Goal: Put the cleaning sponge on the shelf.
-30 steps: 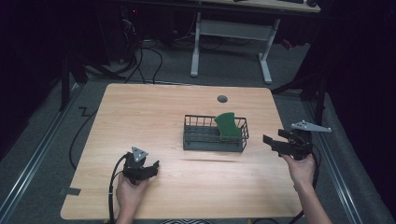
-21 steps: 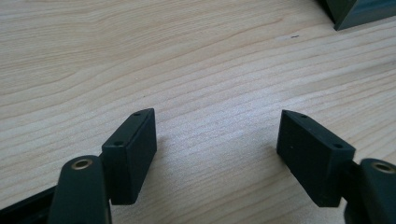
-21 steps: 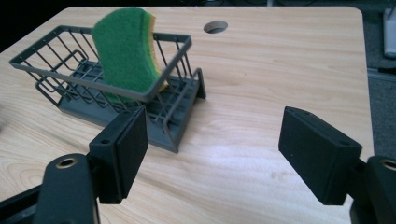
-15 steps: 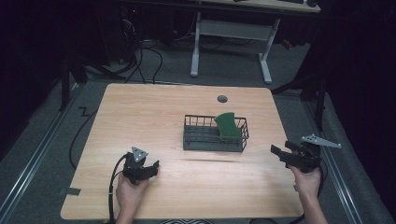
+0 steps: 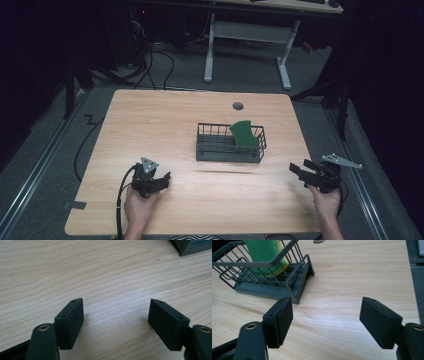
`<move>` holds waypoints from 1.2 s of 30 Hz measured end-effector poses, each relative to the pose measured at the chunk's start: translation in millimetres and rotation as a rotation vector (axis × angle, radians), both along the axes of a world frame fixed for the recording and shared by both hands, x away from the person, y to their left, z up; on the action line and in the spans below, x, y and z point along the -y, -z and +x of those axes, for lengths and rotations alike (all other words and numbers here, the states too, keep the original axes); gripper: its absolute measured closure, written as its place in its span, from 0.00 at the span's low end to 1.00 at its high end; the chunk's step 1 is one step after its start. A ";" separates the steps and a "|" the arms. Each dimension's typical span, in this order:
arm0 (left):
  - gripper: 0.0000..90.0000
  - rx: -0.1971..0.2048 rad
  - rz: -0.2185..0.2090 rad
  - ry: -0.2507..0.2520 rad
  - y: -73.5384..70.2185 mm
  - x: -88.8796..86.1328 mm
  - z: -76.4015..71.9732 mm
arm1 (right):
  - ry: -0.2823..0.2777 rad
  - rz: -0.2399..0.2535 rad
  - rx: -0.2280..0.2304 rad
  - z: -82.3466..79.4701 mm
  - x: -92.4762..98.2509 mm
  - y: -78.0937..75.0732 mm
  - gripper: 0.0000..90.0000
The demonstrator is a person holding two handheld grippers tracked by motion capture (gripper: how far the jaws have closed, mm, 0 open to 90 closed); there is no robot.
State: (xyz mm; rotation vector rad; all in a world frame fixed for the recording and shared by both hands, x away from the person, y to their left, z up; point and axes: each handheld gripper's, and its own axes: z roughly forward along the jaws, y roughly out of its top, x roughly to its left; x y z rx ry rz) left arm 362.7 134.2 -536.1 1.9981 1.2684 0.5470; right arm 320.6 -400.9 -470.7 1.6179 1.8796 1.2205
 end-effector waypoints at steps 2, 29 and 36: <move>0.32 0.000 0.000 0.000 0.0 0.0 0.0 | 0.000 0.004 -0.008 -0.4 -0.1 4.0 0.30; 0.32 0.000 0.000 0.000 0.0 0.0 0.0 | 0.011 -0.077 -0.070 5.4 -8.9 45.3 0.32; 0.32 0.000 0.000 0.000 0.0 0.0 0.0 | 0.017 -0.112 -0.075 9.0 -13.0 52.0 0.32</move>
